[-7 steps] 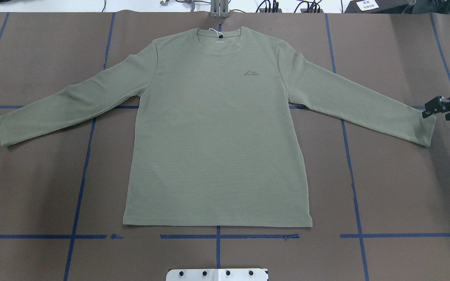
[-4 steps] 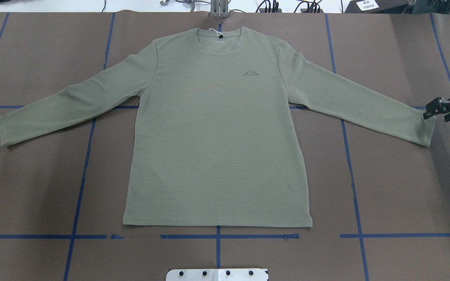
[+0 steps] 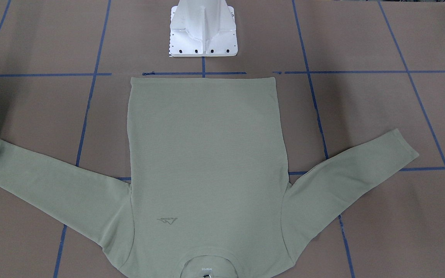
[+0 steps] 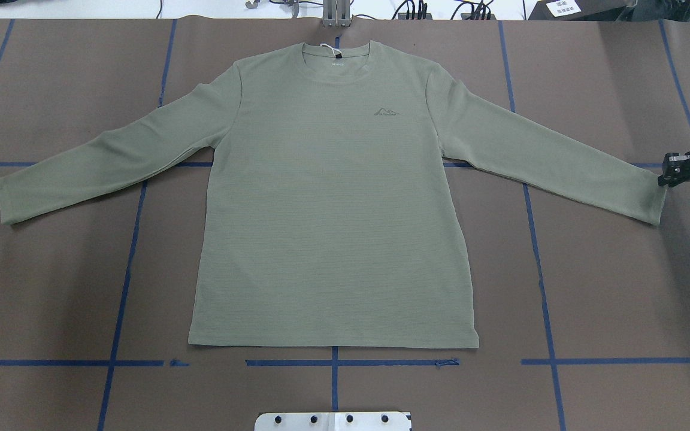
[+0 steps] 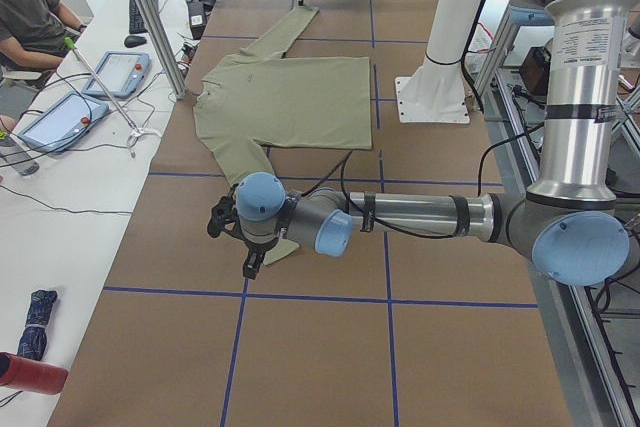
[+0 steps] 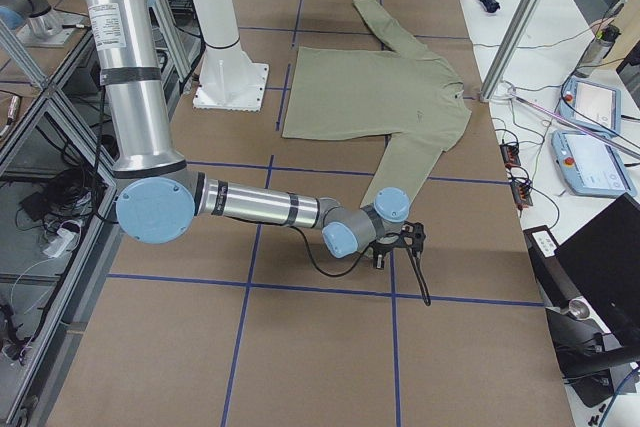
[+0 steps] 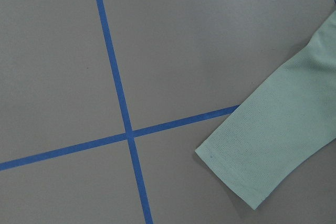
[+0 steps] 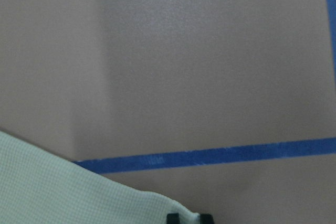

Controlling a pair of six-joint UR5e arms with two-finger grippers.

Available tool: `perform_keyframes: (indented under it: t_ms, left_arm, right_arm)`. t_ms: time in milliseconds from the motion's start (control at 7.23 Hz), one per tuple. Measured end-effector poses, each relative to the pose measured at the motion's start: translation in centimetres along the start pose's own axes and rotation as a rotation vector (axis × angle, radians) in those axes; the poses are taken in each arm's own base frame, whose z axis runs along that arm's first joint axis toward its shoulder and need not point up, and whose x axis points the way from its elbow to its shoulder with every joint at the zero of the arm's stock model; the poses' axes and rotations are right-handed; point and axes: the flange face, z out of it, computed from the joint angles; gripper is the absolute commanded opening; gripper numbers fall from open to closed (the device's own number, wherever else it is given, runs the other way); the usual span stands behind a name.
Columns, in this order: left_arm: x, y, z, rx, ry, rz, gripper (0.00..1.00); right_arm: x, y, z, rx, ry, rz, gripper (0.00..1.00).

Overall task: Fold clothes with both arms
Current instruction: 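Grasp the sleeve cuff nearest the right gripper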

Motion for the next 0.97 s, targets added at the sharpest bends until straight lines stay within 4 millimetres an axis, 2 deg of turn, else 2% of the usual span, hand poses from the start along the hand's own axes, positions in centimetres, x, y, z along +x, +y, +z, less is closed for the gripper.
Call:
perform_keyframes:
  t_ms: [277, 415, 553, 692, 830, 968]
  left_arm:
    - [0.0, 0.1, 0.0, -0.001, 0.000, 0.000, 1.00]
    - [0.0, 0.1, 0.0, 0.000, 0.000, -0.001, 1.00]
    - [0.0, 0.1, 0.0, 0.000, 0.001, -0.002, 1.00]
    - [0.1, 0.0, 0.0, 0.001, 0.003, -0.002, 1.00]
    - [0.2, 0.0, -0.1, 0.001, 0.007, -0.001, 1.00]
    - [0.2, 0.0, 0.0, 0.001, 0.010, 0.000, 1.00]
  right_arm:
    - [-0.9, -0.2, -0.5, 0.003, -0.017, 0.006, 0.00]
    - [-2.5, -0.2, -1.7, 0.005, -0.057, 0.000, 0.00]
    - [-5.0, -0.1, -3.9, 0.016, -0.110, 0.000, 0.00]
    - [-8.6, 0.4, -6.5, 0.033, -0.163, 0.032, 0.00]
    - [-13.2, 1.5, -8.6, 0.038, -0.214, 0.078, 0.00]
    - [-19.3, 2.8, -10.1, 0.030, -0.267, 0.134, 0.00]
